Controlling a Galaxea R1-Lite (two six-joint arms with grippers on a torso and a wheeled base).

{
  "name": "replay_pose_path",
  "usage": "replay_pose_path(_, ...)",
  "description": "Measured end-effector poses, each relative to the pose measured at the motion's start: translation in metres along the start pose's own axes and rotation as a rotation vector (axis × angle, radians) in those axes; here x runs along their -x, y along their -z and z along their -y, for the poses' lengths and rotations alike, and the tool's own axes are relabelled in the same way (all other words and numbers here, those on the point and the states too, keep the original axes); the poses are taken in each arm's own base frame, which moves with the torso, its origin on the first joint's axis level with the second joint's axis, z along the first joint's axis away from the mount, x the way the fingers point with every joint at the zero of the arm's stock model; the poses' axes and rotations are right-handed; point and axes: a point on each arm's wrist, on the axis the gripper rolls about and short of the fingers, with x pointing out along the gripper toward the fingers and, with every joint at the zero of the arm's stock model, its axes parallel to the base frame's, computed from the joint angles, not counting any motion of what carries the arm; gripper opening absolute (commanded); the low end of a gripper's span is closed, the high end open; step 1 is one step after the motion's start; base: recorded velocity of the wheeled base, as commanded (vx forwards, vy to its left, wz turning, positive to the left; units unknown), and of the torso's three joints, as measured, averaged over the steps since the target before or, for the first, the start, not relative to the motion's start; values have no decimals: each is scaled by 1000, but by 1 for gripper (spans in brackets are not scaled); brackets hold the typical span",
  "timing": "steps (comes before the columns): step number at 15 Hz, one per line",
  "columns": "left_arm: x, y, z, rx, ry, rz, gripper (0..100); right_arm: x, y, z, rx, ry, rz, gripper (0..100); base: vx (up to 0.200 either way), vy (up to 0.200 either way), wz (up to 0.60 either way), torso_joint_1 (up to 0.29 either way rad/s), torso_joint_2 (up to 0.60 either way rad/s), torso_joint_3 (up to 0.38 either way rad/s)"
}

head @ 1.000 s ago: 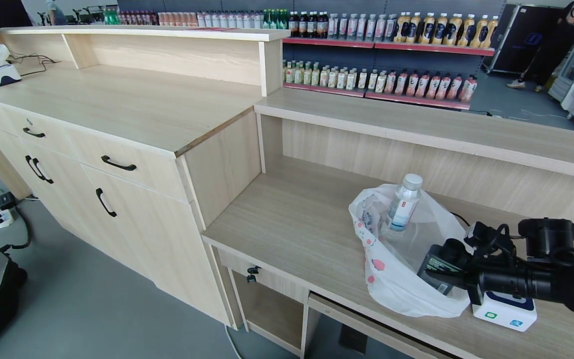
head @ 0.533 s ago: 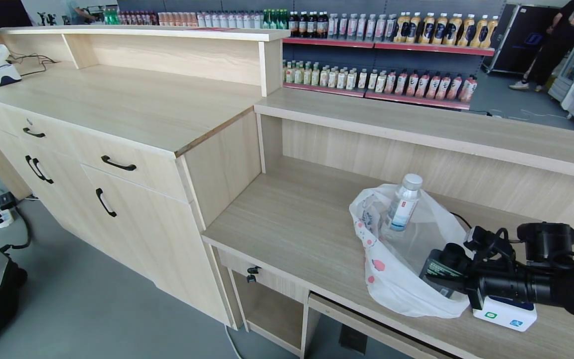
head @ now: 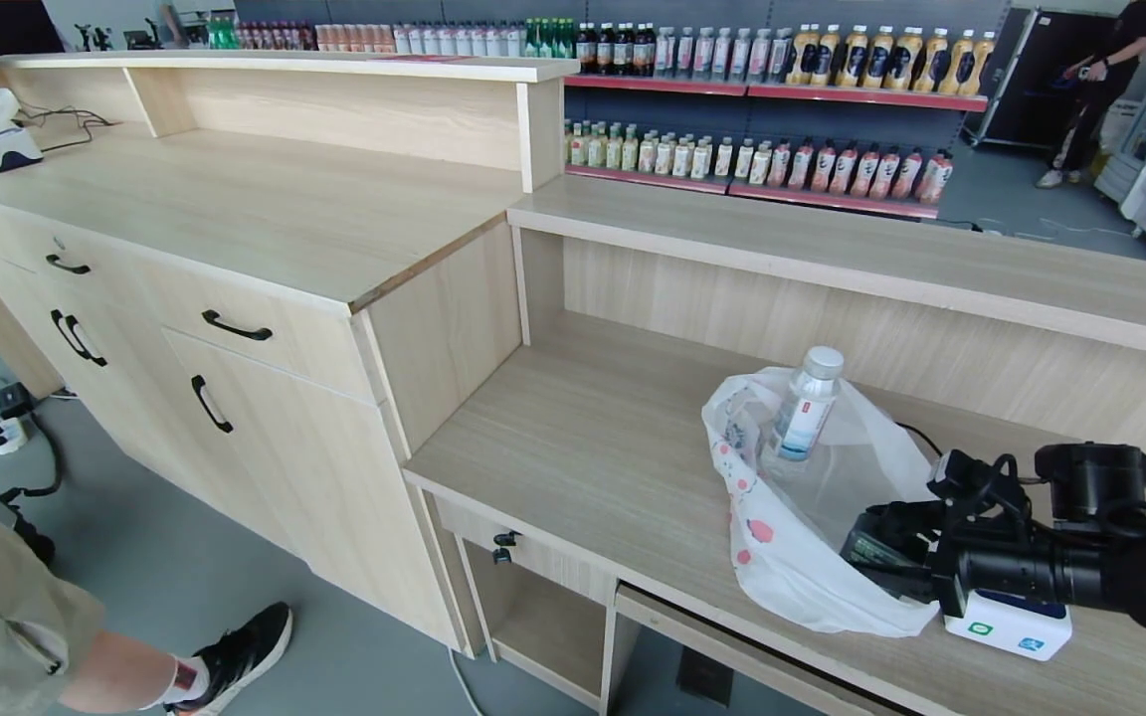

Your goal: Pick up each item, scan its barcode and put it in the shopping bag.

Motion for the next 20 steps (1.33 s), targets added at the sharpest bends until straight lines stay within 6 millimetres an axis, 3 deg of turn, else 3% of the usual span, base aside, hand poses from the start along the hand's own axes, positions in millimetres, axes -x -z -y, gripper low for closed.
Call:
replay_pose_path(3,0,0,0,0,1,0,100,6,-13,3,5,24,27,100,0,0,0,0,0,0)
replay_pose_path(6,0,0,0,0,0,0,100,25,-43,3,-24,77,90,100,0,0,0,0,0,0)
replay_pose_path(11,0,0,0,0,0,0,100,92,-91,-31,-17,306,91,100,0,0,0,0,0,0)
replay_pose_path(15,0,0,0,0,0,0,100,148,-105,-62,25,508,66,100,0,0,0,0,0,0)
replay_pose_path(17,0,0,0,0,0,0,100,163,-110,-69,81,621,43,100,0,0,-600,2,0,2)
replay_pose_path(20,0,0,0,0,1,0,100,186,-123,-83,122,922,-32,100,0,0,-600,2,4,2)
